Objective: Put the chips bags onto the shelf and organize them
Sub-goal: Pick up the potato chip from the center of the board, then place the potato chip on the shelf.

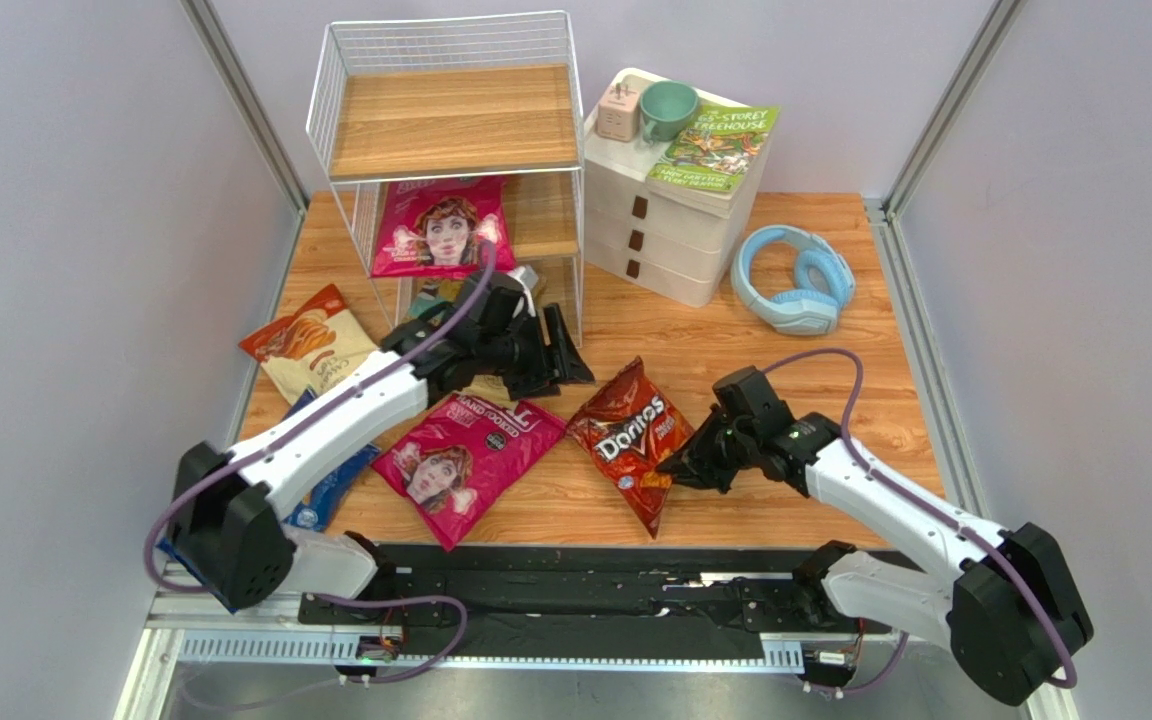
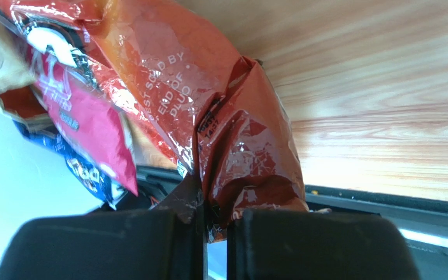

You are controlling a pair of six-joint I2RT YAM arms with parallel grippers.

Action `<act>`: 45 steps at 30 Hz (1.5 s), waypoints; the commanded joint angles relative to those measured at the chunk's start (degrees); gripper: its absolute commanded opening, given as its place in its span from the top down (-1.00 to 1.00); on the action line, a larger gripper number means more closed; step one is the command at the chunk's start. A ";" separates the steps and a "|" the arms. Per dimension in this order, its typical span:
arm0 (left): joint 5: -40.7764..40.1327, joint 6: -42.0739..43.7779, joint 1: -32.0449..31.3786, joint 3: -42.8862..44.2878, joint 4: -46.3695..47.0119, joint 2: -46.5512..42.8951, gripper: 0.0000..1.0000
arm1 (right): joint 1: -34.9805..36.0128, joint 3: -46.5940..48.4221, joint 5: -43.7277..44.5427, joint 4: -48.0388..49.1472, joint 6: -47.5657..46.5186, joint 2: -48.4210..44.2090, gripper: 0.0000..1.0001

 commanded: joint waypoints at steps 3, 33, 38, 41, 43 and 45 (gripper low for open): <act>-12.62 5.51 1.06 2.90 -15.18 -12.83 -0.41 | -0.18 12.91 -6.63 -2.51 -8.75 1.85 1.00; -33.63 -2.75 8.62 -1.85 -43.04 -48.09 -0.54 | 3.86 35.06 -16.41 22.37 13.74 36.12 1.00; -35.48 -3.90 8.62 -1.24 -45.51 -50.03 -0.54 | 5.88 39.11 -10.53 24.12 21.19 40.60 1.00; -36.62 -4.07 8.62 -0.71 -46.56 -50.73 -0.54 | 6.85 40.86 -6.48 26.24 24.90 42.62 1.00; -37.50 -4.34 8.62 -0.53 -47.27 -51.08 -0.54 | 7.37 42.01 -3.50 26.06 26.14 43.42 1.00; -38.02 -4.51 8.62 -0.45 -47.88 -51.26 -0.54 | 7.64 42.89 -1.74 26.58 28.60 44.91 1.00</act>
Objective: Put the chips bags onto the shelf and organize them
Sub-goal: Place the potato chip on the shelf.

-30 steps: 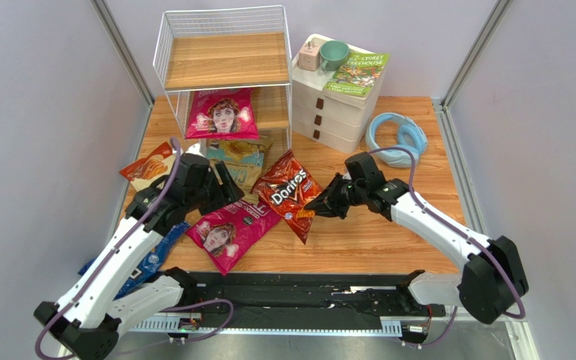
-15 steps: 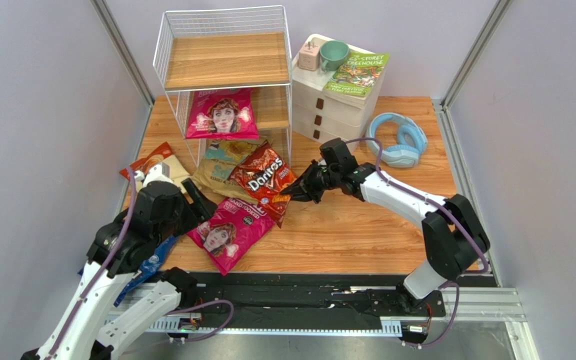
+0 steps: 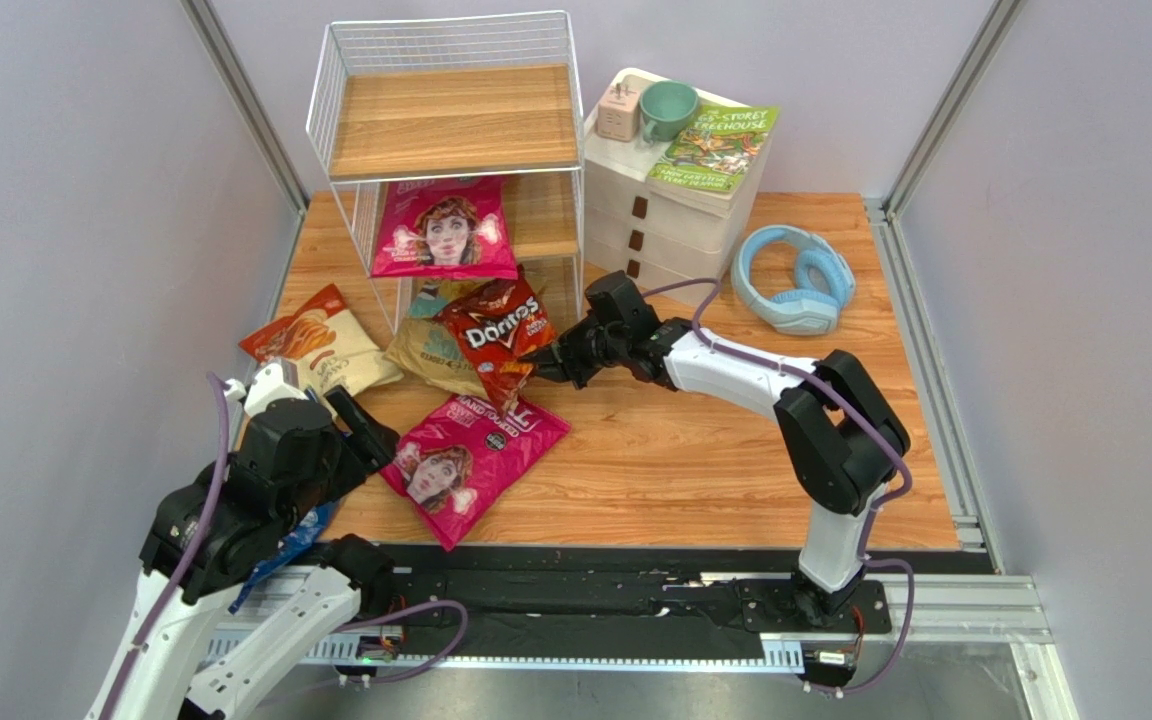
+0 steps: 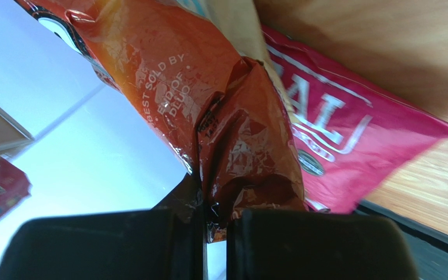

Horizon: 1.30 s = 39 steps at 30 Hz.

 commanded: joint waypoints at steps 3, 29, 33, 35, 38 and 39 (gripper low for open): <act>-2.88 -1.06 0.34 2.24 -2.90 -1.17 -0.54 | 0.89 5.26 9.52 6.07 9.97 3.39 1.00; -2.88 1.49 0.34 1.19 -1.24 -0.55 -0.54 | 2.12 10.27 27.63 11.78 22.28 11.92 1.00; -3.06 2.28 0.34 1.19 -0.97 -0.20 -0.53 | 2.03 12.20 28.24 10.99 22.45 12.97 1.00; -2.97 2.80 0.34 1.10 -0.62 -0.03 -0.53 | 1.94 12.46 28.59 11.34 23.15 13.15 1.00; -2.62 3.68 0.34 1.19 -0.18 0.59 -0.53 | 1.59 12.90 28.68 12.22 23.69 13.59 0.75; -2.45 3.77 0.34 1.10 -0.09 0.76 -0.53 | 1.59 12.82 28.42 12.40 23.60 13.59 0.66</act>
